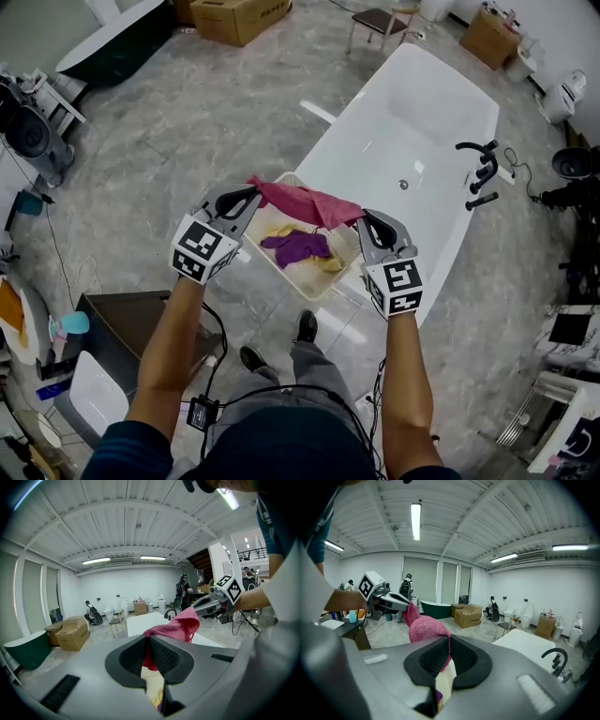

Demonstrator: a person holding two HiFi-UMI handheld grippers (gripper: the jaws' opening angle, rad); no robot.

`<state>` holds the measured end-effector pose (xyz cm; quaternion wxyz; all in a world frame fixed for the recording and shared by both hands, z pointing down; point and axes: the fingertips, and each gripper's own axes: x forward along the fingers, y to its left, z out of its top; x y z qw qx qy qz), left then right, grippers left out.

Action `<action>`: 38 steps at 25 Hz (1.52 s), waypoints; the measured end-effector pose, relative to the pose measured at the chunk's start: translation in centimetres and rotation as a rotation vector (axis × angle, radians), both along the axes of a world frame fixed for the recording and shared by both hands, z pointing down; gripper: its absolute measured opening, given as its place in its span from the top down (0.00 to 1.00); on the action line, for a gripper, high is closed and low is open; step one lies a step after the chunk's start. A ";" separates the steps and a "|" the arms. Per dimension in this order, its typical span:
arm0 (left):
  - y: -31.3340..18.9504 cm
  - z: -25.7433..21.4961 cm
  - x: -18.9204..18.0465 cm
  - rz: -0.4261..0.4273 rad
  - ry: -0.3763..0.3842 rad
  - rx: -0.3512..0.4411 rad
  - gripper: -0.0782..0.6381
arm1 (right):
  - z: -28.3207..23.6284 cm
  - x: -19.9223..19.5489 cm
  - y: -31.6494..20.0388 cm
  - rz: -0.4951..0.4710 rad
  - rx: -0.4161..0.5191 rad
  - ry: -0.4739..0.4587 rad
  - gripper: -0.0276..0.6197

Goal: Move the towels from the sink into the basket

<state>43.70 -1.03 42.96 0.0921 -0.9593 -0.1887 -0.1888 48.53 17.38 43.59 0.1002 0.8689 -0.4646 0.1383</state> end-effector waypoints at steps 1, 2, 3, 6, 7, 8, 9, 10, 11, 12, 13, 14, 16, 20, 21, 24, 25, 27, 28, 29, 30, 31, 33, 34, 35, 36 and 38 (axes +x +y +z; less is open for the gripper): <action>0.4 0.5 0.3 0.007 -0.008 -0.001 0.85 | 0.6 0.2 0.6 0.008 -0.005 -0.005 0.93; 0.9 1.1 0.7 0.016 -0.016 -0.001 0.85 | 1.2 0.4 1.1 0.014 -0.008 -0.009 0.93; 1.4 1.6 1.0 0.025 -0.024 0.000 0.85 | 1.7 0.5 1.5 0.021 -0.011 -0.014 0.93; 2.6 3.3 1.6 0.049 -0.047 0.000 0.85 | 3.7 0.8 2.5 0.042 -0.026 -0.033 0.93; 2.8 3.8 1.9 0.053 -0.053 0.000 0.85 | 4.2 1.0 2.8 0.048 -0.029 -0.039 0.93; 2.9 4.3 2.1 0.055 -0.058 -0.002 0.85 | 4.6 1.1 3.0 0.053 -0.029 -0.045 0.93; 3.0 4.7 2.4 0.057 -0.064 -0.003 0.85 | 5.0 1.3 3.1 0.058 -0.028 -0.051 0.93; 3.1 5.2 2.6 0.059 -0.069 -0.004 0.85 | 5.3 1.4 3.3 0.063 -0.026 -0.057 0.93; 3.3 5.7 2.8 0.062 -0.075 -0.004 0.85 | 5.8 1.5 3.6 0.066 -0.029 -0.063 0.93; 3.4 6.2 3.0 0.065 -0.081 -0.004 0.85 | 6.5 1.6 3.9 0.069 -0.035 -0.069 0.93; 3.6 6.7 3.1 0.067 -0.087 -0.004 0.85 | 7.1 1.6 4.2 0.071 -0.042 -0.076 0.93; 3.7 7.2 3.3 0.069 -0.094 -0.004 0.85 | 7.7 1.7 4.4 0.072 -0.046 -0.081 0.93; 3.8 8.3 3.6 0.072 -0.108 -0.006 0.85 | 8.8 1.8 4.6 0.075 -0.052 -0.094 0.93; 4.3 10.3 4.1 0.078 -0.137 -0.009 0.85 | 10.6 2.0 5.0 0.080 -0.060 -0.121 0.93; 4.5 10.8 4.2 0.079 -0.143 -0.011 0.85 | 11.1 2.1 5.2 0.081 -0.063 -0.127 0.93; 4.9 12.2 4.5 0.082 -0.160 -0.014 0.85 | 12.7 2.3 5.7 0.084 -0.073 -0.145 0.93; 5.0 12.6 4.6 0.083 -0.165 -0.015 0.85 | 13.0 2.3 5.8 0.086 -0.072 -0.151 0.93; 5.2 13.4 4.7 0.084 -0.177 -0.016 0.85 | 13.7 2.3 5.9 0.089 -0.075 -0.162 0.93; 5.2 13.7 4.8 0.085 -0.182 -0.016 0.85 | 14.3 2.3 6.1 0.089 -0.081 -0.167 0.93; 5.2 14.1 4.8 0.087 -0.186 -0.016 0.85 | 14.8 2.2 6.2 0.090 -0.087 -0.171 0.93; 5.3 14.4 4.8 0.088 -0.190 -0.016 0.85 | 15.3 2.2 6.3 0.091 -0.091 -0.176 0.93; 5.3 14.7 4.8 0.089 -0.194 -0.016 0.85 | 15.7 2.1 6.4 0.091 -0.093 -0.180 0.93; 5.3 15.4 4.9 0.091 -0.202 -0.016 0.85 | 16.5 2.0 6.4 0.091 -0.098 -0.187 0.93; 5.3 15.7 4.9 0.091 -0.205 -0.016 0.85 | 16.8 2.0 6.4 0.091 -0.101 -0.191 0.93; 5.3 16.1 4.9 0.091 -0.209 -0.017 0.85 | 17.2 2.0 6.4 0.091 -0.104 -0.195 0.93; 5.3 16.4 4.9 0.091 -0.213 -0.017 0.85 | 17.6 1.9 6.4 0.090 -0.106 -0.199 0.93; 5.3 17.2 5.0 0.090 -0.223 -0.018 0.85 | 18.5 1.9 6.4 0.090 -0.110 -0.209 0.93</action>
